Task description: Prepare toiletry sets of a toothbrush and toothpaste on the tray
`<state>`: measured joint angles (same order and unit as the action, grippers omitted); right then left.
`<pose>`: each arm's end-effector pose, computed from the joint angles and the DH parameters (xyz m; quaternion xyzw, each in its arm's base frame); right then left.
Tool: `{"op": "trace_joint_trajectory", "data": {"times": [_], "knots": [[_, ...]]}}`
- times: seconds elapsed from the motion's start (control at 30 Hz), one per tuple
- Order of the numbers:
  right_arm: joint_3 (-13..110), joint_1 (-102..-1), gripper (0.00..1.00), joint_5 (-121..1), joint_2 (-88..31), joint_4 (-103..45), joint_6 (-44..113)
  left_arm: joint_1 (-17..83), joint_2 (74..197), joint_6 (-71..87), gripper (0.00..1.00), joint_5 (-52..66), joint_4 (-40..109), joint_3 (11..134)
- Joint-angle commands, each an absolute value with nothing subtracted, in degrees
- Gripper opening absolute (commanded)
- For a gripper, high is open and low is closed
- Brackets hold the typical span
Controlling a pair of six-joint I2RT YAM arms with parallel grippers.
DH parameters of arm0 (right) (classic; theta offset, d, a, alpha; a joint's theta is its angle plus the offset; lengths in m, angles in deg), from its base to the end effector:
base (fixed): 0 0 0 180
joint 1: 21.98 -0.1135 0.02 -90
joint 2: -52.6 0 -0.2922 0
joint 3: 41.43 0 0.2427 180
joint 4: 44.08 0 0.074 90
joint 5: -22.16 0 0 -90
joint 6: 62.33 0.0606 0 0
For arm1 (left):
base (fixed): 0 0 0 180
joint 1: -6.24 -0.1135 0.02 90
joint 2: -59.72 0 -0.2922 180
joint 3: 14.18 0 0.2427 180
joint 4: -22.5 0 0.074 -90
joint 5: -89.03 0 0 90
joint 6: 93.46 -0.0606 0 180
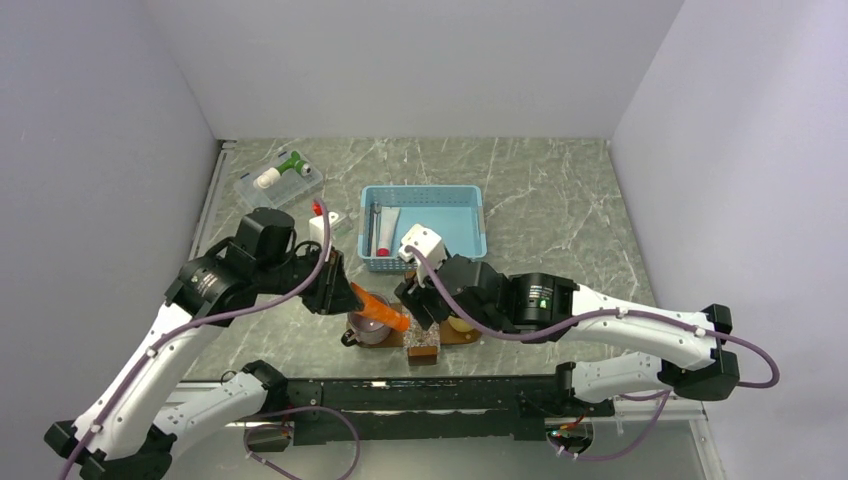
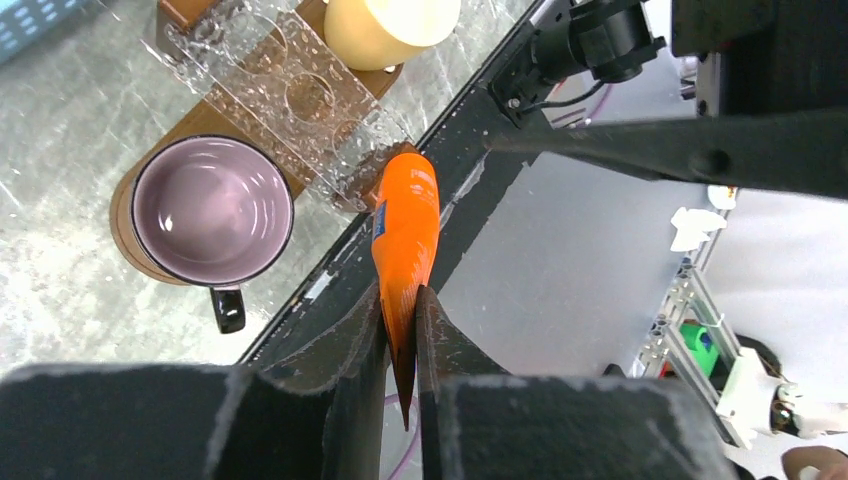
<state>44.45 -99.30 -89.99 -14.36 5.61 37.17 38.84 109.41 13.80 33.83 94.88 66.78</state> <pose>0.0765 0.2360 0.3945 -0.3972 0.7610 0.2120 0.4671 0.0923 -0.1001 0.3809 0.2386 0.8444 -0.4133 0.2433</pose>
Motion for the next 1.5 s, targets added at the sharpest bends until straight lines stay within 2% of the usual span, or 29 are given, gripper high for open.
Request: {"op": "trace_joint_trajectory", "data": {"times": [0.0, 0.37, 0.73, 1.47], "knots": [[43.54, -95.79, 0.64, -95.65, -13.79, 8.93, 44.61, 43.51, 112.30, 14.85, 0.00, 23.79, 95.88, 71.47], [38.35, -84.09, 0.63, -92.54, -11.01, 11.24, 52.33, 57.11, 123.63, 17.92, 0.00, 6.29, 97.49, 80.06], [31.17, -75.54, 0.63, -91.49, -8.66, 12.56, 59.83, 61.08, 137.02, 15.93, 0.00, -4.97, 101.30, 90.24], [22.69, -70.51, 0.64, -90.66, -1.20, 12.23, 62.70, 61.08, 149.06, 13.43, 0.00, -5.20, 98.33, 97.08]]}}
